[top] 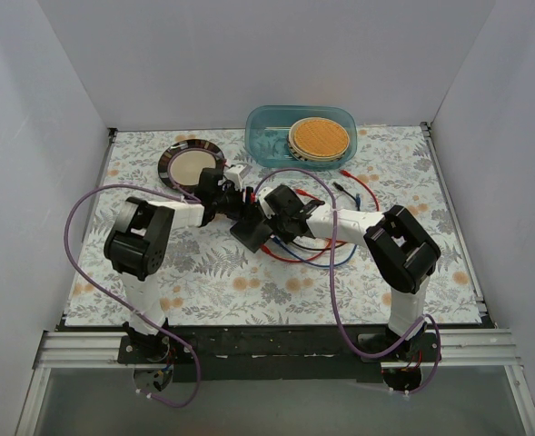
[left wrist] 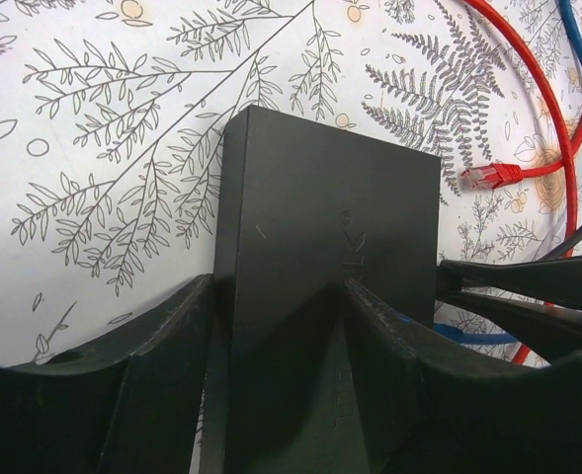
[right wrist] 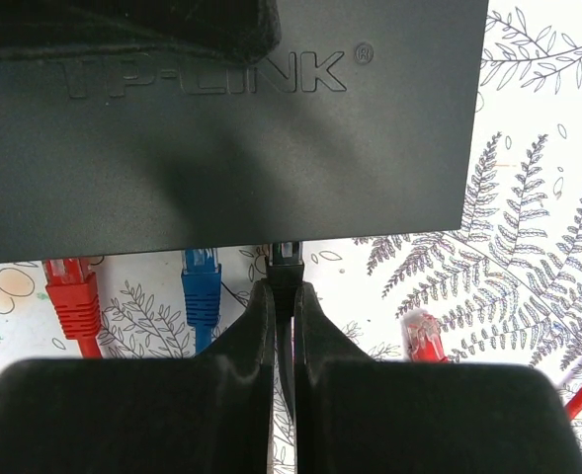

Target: Insert the plug into the switch port

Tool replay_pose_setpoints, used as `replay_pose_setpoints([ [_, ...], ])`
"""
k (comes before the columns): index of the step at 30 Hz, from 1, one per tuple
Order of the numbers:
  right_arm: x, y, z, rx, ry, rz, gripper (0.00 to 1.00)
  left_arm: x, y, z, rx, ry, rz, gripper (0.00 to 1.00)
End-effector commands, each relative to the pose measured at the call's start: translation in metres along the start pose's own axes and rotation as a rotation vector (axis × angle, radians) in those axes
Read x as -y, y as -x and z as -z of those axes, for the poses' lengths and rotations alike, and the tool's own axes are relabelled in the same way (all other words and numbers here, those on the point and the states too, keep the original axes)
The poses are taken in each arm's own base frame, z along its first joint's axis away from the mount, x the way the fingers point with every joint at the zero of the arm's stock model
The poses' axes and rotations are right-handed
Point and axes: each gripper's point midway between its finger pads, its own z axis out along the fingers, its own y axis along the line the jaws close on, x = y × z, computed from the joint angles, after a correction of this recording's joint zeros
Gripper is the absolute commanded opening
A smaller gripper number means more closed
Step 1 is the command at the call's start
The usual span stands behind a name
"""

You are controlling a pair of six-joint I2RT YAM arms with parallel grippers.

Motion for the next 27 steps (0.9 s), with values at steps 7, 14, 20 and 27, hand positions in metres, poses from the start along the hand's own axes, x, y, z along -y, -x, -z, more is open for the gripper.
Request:
replay_pose_setpoints([
  [7,-0.020,0.122,0.039,0.488,0.107,-0.026,0.01,0.075,-0.043,0.020,-0.143,-0.130,0.162,0.67],
  [14,-0.031,0.099,0.050,0.456,0.146,-0.027,0.22,0.044,-0.023,0.038,-0.053,-0.004,0.244,0.80],
  [20,-0.033,0.081,0.055,0.420,0.135,-0.019,0.51,0.041,-0.016,0.046,-0.034,0.043,0.237,0.86],
  [27,-0.021,0.070,0.084,0.447,0.079,-0.040,0.72,0.042,0.006,0.072,0.048,0.132,0.239,0.91],
])
